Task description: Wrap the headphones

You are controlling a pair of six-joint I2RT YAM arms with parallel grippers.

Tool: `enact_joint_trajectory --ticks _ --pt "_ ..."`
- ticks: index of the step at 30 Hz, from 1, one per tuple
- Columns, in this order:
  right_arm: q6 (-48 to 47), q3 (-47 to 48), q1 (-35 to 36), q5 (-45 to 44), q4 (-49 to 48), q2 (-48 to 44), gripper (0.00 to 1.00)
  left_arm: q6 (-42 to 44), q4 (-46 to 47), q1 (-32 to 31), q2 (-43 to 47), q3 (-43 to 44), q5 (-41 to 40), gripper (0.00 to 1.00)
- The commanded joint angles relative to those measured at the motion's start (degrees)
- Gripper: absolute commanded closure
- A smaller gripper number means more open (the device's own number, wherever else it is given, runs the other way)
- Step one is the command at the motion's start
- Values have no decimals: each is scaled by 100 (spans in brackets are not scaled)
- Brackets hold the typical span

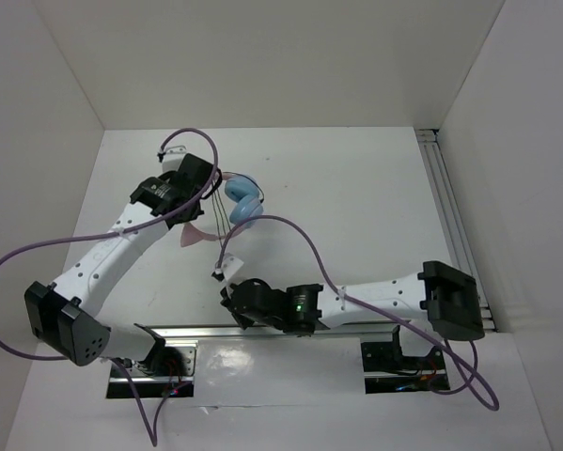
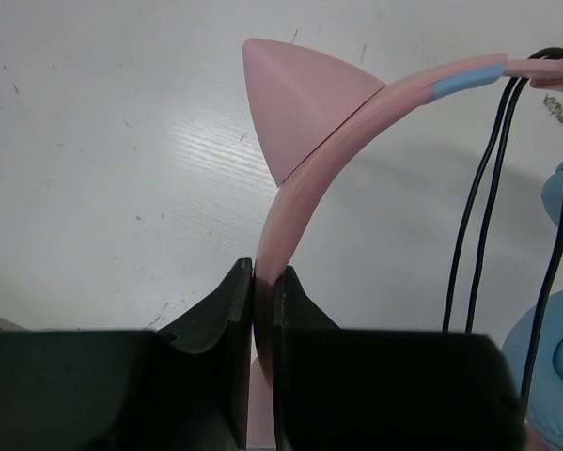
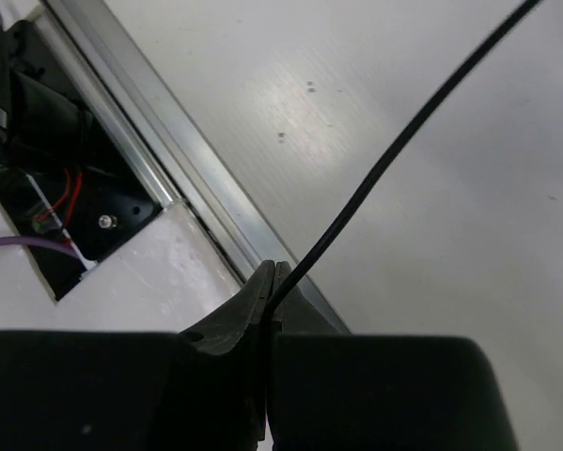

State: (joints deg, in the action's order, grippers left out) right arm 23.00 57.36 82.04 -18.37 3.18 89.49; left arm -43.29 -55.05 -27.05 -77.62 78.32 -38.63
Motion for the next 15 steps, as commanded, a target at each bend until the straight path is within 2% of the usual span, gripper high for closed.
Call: enact_joint_trajectory --ticks 1,3,5,6,7,8,11,15 --pt "-199 433 75 -851 946 -668 100 504 583 -11 -138 78 134 100" --pt "-498 434 75 -1166 1254 -880 100 864 644 -247 -288 8 216 100" --pt "-787 434 75 -1274 1404 -1230 100 1190 697 -388 -375 -98 644 100" --pt "-1180 434 75 -1274 1405 -1354 98 1313 793 -467 -446 -185 768 100" --pt "-1289 373 75 -1379 1509 -1469 94 1601 863 -668 -446 -273 917 100" --pt "-1351 372 75 -1380 1615 -1661 94 1700 934 -792 -516 -413 1032 100" --pt "-1562 425 75 -1432 1835 -1900 89 1701 856 -1293 -762 -414 902 100" --pt "-1668 478 128 -1774 2230 -2076 89 1841 697 -1759 -895 -467 945 100"
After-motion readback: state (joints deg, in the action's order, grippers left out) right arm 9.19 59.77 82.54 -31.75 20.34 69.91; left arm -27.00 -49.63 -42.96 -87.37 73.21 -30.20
